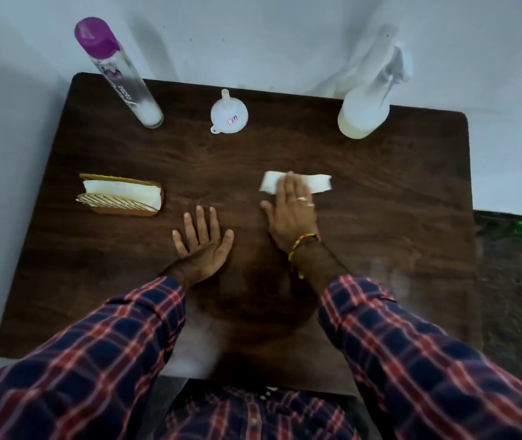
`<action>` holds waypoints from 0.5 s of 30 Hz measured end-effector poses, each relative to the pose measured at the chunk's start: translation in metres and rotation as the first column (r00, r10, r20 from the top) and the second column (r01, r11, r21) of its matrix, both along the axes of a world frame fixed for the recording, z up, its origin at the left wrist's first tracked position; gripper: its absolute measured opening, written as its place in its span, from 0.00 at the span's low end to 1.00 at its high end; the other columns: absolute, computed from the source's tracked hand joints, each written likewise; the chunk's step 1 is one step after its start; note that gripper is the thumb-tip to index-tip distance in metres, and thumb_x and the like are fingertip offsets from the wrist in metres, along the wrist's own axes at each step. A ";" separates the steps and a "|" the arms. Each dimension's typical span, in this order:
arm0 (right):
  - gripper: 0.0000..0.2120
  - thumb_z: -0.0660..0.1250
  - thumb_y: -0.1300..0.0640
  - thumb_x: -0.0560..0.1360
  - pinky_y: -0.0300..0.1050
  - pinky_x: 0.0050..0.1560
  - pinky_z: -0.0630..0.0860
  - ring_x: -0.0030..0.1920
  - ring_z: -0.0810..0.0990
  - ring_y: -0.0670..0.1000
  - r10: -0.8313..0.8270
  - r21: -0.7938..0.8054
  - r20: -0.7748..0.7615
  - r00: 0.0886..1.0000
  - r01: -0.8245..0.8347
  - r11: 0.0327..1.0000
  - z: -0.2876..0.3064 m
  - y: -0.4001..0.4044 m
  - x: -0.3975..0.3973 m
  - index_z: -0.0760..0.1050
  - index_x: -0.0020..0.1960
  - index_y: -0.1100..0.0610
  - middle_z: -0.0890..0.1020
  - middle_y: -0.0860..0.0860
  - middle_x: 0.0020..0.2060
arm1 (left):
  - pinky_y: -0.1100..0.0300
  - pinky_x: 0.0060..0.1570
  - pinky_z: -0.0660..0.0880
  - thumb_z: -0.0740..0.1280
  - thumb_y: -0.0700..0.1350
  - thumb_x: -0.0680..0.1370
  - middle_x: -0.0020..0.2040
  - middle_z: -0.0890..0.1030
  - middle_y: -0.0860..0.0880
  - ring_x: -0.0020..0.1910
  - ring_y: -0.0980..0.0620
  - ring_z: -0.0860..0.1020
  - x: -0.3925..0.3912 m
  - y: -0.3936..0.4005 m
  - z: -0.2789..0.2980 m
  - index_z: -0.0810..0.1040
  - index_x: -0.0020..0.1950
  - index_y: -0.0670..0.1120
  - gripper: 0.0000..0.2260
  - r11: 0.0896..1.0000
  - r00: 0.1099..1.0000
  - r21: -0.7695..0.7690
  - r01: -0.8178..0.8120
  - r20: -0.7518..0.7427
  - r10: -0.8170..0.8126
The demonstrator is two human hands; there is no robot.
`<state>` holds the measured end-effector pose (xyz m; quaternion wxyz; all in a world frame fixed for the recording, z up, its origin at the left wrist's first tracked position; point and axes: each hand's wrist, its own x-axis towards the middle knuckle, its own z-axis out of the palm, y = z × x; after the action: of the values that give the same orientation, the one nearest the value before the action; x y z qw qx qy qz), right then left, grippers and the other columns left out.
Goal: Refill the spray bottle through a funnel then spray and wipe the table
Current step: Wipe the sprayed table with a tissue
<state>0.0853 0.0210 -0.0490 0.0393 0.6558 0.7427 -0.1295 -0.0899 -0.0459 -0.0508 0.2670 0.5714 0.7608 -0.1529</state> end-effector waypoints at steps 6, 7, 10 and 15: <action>0.34 0.51 0.43 0.79 0.62 0.72 0.64 0.70 0.69 0.66 -0.160 -0.008 0.040 0.986 0.160 0.987 0.008 -0.092 0.023 0.69 0.69 0.70 0.72 0.68 0.67 | 0.40 0.74 0.39 0.43 0.60 0.81 0.79 0.37 0.49 0.77 0.46 0.36 -0.001 -0.002 0.003 0.38 0.79 0.53 0.29 1.000 1.000 0.014 0.011 0.004 -0.011; 0.34 0.51 0.43 0.79 0.62 0.72 0.63 0.71 0.68 0.66 -0.246 -0.007 0.062 0.967 0.247 0.969 0.008 -0.089 0.039 0.68 0.69 0.70 0.72 0.68 0.67 | 0.40 0.74 0.38 0.42 0.60 0.81 0.79 0.37 0.49 0.77 0.46 0.36 -0.001 -0.003 0.005 0.38 0.79 0.53 0.28 1.000 1.000 0.010 0.009 0.015 -0.009; 0.34 0.50 0.43 0.80 0.62 0.73 0.60 0.72 0.66 0.66 -0.252 0.021 0.081 0.964 0.251 0.968 0.005 -0.056 0.068 0.66 0.71 0.71 0.69 0.69 0.69 | 0.41 0.73 0.36 0.43 0.59 0.81 0.79 0.36 0.49 0.77 0.47 0.35 0.001 -0.003 0.011 0.38 0.79 0.53 0.28 1.000 0.999 0.000 -0.010 0.044 0.010; 0.34 0.47 0.43 0.81 0.58 0.77 0.53 0.77 0.57 0.63 0.146 -0.023 -0.069 0.987 -0.148 0.989 0.006 -0.062 0.027 0.58 0.76 0.68 0.61 0.66 0.75 | 0.42 0.73 0.33 0.45 0.60 0.81 0.78 0.34 0.50 0.76 0.47 0.33 0.004 -0.004 0.010 0.36 0.78 0.53 0.30 0.999 1.000 0.034 -0.029 0.010 0.029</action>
<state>0.1128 -0.0410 -0.0429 0.0328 0.5938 0.7881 -0.1584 -0.0858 -0.0504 -0.0406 0.2632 0.5654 0.7702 -0.1333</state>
